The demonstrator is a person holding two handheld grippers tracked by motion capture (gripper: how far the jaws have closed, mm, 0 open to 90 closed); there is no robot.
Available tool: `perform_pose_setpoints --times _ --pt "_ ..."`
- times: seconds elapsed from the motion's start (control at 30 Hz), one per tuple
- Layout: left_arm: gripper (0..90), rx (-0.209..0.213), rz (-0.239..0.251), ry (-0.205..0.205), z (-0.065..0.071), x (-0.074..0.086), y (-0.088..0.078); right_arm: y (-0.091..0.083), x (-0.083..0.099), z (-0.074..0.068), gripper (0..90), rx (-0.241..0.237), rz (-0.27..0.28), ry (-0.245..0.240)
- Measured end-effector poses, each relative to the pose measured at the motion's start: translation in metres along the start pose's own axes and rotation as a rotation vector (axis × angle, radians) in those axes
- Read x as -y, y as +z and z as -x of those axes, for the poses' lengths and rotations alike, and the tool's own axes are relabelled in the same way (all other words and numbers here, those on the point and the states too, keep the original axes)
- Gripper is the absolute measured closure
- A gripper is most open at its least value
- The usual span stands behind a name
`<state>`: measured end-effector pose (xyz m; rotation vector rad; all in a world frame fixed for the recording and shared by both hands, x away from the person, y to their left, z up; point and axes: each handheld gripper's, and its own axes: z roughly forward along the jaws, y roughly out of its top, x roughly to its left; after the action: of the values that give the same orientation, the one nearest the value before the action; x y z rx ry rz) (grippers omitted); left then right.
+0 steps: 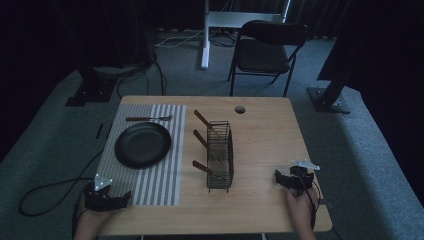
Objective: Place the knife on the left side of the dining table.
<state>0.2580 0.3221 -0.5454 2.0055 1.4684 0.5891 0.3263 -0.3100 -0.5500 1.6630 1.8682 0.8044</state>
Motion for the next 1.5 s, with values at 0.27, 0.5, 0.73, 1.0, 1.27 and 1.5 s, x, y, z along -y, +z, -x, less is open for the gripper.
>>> perform_pose_setpoints --times 0.27,0.5,0.73,1.0,1.27,1.5 --pt "1.3 0.005 0.004 0.023 -0.001 -0.004 0.0 0.0 0.0 0.0 11.1 0.0 0.0 0.0" --pt "1.3 0.05 0.008 0.037 0.005 -0.015 -0.005 0.0 0.0 0.0 11.1 0.0 0.0 0.0" --pt "1.4 0.106 0.031 0.058 0.018 -0.032 -0.01 0.0 0.0 0.0 11.1 0.0 0.0 0.0" --pt "2.9 0.177 0.071 0.11 0.034 -0.061 -0.022 0.0 0.0 0.0 11.1 0.0 0.0 0.0" --pt "2.9 0.227 0.094 0.156 0.049 -0.085 -0.021 0.0 0.0 0.0 11.2 0.0 0.0 0.0" --pt "2.9 0.275 0.117 0.19 0.063 -0.106 -0.022 0.0 0.0 0.0 11.1 0.0 0.001 0.0"
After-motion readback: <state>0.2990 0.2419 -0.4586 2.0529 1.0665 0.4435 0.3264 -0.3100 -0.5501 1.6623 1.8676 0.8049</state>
